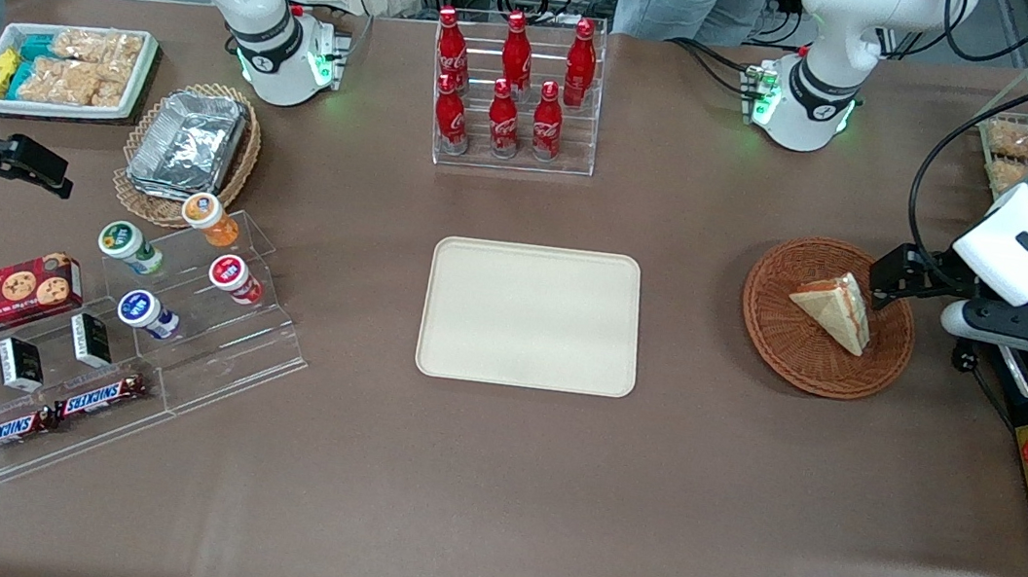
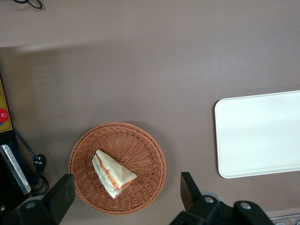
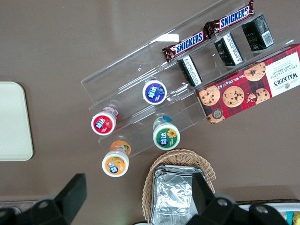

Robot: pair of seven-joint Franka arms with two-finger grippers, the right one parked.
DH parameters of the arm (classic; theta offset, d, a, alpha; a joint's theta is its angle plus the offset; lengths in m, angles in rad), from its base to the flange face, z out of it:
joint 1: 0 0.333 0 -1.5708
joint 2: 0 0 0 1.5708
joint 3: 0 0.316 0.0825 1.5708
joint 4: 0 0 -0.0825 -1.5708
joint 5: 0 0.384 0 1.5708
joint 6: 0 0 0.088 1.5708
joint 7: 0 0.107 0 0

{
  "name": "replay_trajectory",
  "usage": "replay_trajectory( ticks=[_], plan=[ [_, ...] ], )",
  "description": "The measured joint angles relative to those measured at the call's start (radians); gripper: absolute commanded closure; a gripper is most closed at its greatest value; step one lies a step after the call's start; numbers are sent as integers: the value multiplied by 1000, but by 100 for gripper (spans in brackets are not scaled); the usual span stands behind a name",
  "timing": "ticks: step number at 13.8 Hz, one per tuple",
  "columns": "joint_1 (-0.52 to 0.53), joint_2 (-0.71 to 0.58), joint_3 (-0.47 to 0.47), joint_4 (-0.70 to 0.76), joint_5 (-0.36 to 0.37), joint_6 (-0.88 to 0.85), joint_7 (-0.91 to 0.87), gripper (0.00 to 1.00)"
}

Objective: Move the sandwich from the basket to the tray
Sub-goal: 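Move the open left gripper over the sandwich in the wicker basket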

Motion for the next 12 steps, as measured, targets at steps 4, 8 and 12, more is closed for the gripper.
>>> replay_trajectory(
  ticks=[4,8,12],
  plan=[
    [0,-3,0,5,0,-3,-41,0],
    [3,-4,14,7,-6,-38,-94,0],
    [32,-7,73,8,-44,-98,-172,0]
  ],
)
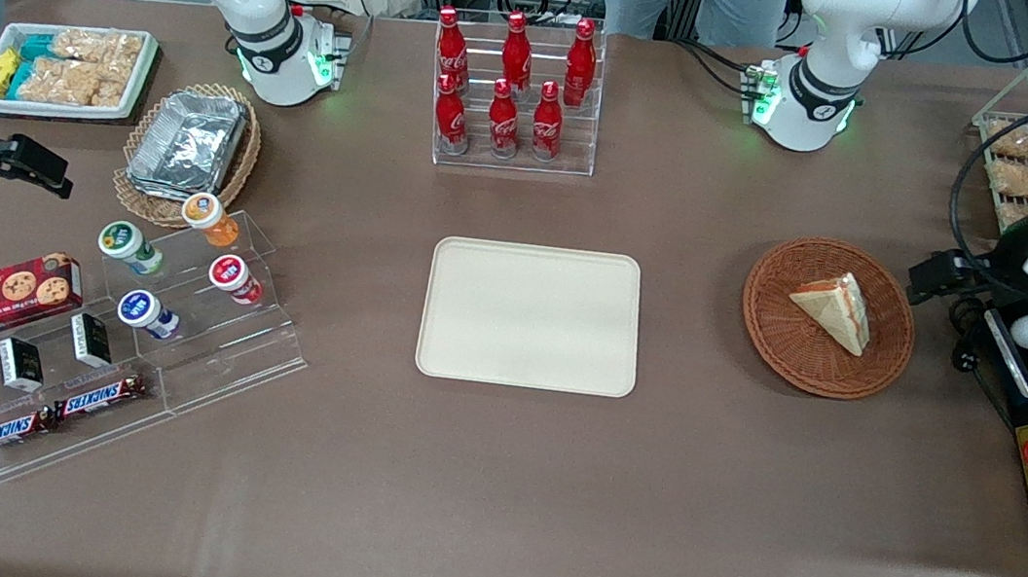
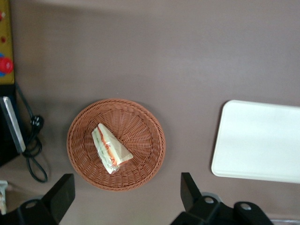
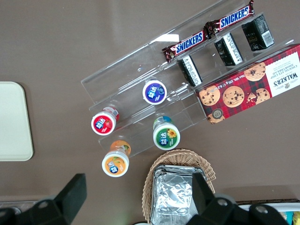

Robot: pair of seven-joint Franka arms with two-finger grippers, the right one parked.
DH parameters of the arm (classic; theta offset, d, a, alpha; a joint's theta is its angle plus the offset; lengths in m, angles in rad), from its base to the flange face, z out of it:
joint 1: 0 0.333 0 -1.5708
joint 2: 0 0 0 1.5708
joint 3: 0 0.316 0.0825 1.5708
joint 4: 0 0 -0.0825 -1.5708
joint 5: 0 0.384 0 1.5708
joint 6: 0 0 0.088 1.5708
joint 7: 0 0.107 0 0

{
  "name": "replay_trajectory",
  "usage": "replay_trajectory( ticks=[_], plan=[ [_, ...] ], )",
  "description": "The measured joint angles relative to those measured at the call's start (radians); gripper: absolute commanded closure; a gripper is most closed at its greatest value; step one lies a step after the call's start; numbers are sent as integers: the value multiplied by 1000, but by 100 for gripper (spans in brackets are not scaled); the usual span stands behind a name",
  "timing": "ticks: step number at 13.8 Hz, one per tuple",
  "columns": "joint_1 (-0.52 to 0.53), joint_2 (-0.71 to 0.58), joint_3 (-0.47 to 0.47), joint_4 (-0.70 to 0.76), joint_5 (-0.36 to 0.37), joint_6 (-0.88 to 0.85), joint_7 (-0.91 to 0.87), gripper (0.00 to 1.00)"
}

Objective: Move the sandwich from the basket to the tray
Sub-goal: 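Move the open left gripper over the sandwich in the wicker basket, then lower the left gripper and close it on the wrapped sandwich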

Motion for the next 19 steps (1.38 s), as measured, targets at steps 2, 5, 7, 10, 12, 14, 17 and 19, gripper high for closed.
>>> replay_trajectory(
  ticks=[2,5,7,10,12,14,17,19],
  plan=[
    [2,-15,17,-5,-2,-20,-107,0],
    [2,-117,24,-117,-1,-31,-235,0],
    [3,-246,64,-267,0,-6,-256,0],
    [22,-410,84,-477,16,61,-357,0],
    [22,-444,63,-551,37,102,-431,0],
    [21,-434,42,-615,46,172,-468,0],
    [22,-373,40,-693,49,297,-506,0],
    [22,-333,40,-744,53,391,-534,0]
  ],
)
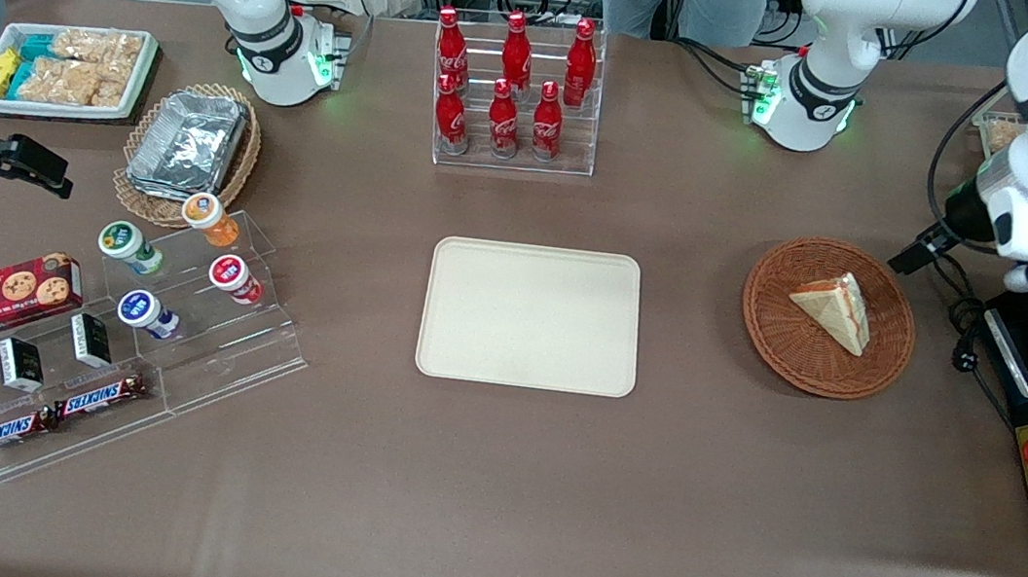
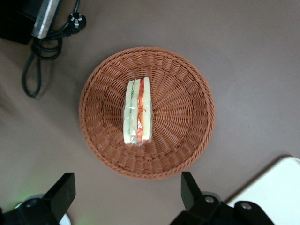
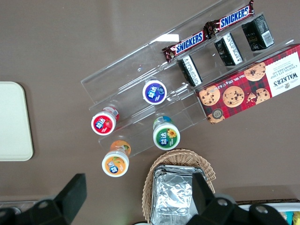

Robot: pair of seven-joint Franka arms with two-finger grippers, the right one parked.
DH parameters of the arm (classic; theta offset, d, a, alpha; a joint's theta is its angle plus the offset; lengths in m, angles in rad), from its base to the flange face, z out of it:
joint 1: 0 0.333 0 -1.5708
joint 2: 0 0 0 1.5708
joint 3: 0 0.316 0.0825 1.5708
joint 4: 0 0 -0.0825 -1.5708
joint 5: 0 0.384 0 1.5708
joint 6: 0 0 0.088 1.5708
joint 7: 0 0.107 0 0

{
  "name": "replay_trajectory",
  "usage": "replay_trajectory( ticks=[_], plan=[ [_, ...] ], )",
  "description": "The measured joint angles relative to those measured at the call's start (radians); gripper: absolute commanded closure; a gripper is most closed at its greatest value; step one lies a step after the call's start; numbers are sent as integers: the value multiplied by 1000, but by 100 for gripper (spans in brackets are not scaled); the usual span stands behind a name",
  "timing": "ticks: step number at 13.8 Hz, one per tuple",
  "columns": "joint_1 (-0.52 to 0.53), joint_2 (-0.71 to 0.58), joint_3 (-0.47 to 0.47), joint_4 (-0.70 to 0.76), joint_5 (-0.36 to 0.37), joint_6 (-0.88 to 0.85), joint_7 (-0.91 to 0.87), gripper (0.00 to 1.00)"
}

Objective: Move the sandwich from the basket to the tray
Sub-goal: 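Lower the left gripper and close it on the wrapped sandwich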

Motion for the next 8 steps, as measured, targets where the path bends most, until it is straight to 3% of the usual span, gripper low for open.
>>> replay_trajectory(
  ticks=[3,8],
  plan=[
    [0,47,0,-90,12,151,-40,0],
    [-2,165,-36,-219,98,376,-172,0]
  ],
)
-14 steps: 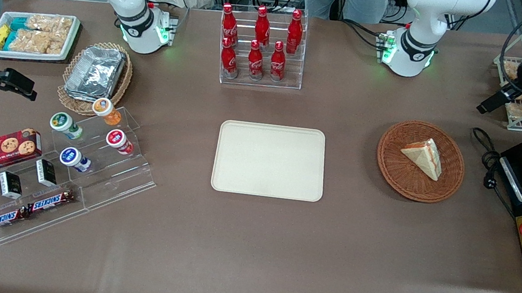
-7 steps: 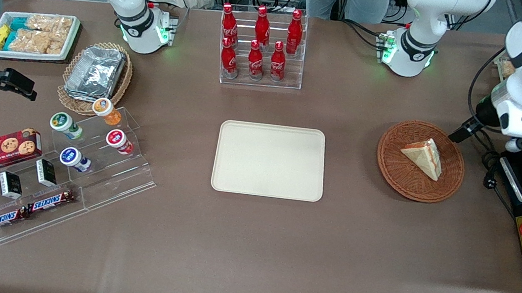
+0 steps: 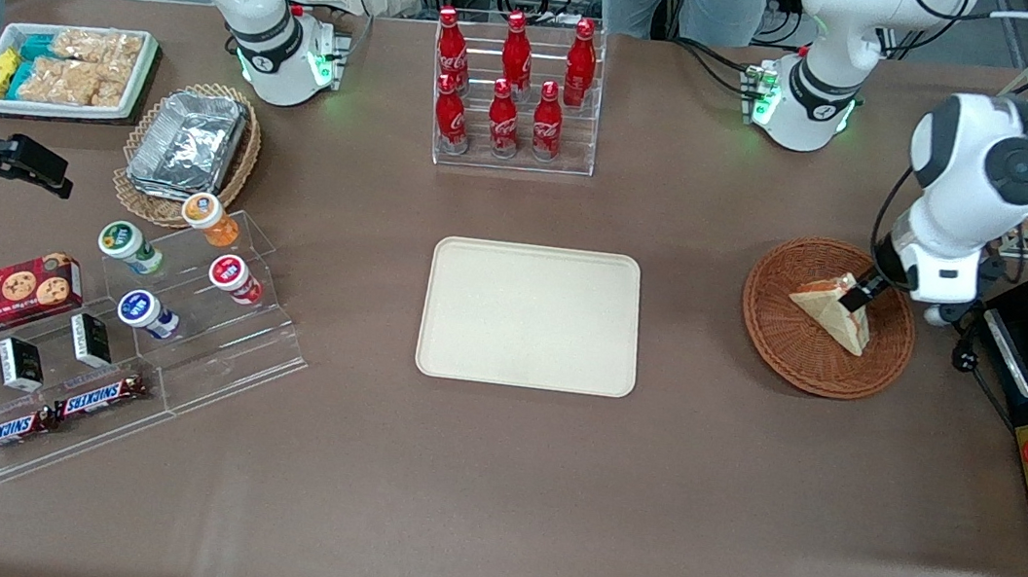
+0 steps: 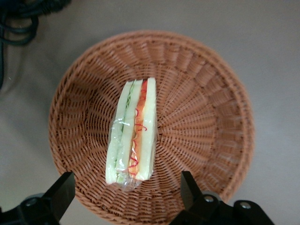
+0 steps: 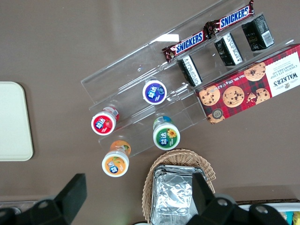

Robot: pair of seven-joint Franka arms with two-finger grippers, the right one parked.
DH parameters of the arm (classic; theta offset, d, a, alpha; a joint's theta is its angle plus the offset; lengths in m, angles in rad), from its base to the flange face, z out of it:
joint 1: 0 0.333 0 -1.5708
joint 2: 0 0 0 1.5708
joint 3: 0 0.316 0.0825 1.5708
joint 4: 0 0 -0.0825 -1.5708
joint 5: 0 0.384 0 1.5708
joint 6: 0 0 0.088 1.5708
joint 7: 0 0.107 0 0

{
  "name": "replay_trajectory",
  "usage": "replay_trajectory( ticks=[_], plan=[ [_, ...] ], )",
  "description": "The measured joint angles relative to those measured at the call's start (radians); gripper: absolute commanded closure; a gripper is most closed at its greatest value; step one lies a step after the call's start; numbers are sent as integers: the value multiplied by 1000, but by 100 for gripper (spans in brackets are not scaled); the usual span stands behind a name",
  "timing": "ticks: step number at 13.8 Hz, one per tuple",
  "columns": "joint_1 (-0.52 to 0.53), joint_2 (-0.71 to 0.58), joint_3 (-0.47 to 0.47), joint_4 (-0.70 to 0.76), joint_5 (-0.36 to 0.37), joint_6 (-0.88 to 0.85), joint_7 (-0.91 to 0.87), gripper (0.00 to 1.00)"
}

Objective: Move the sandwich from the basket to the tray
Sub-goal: 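Lower the left gripper and close it on the wrapped sandwich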

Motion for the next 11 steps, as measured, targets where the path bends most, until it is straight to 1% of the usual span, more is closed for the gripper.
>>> replay_trajectory(
  ticks=[3,8,9,10,11],
  plan=[
    [1,55,-4,-8,13,52,-19,0],
    [3,97,2,-47,14,125,-21,1],
    [4,102,3,-52,14,135,-22,4],
    [10,108,4,-57,14,149,-22,21],
    [18,117,4,-61,14,165,-22,41]
  ],
)
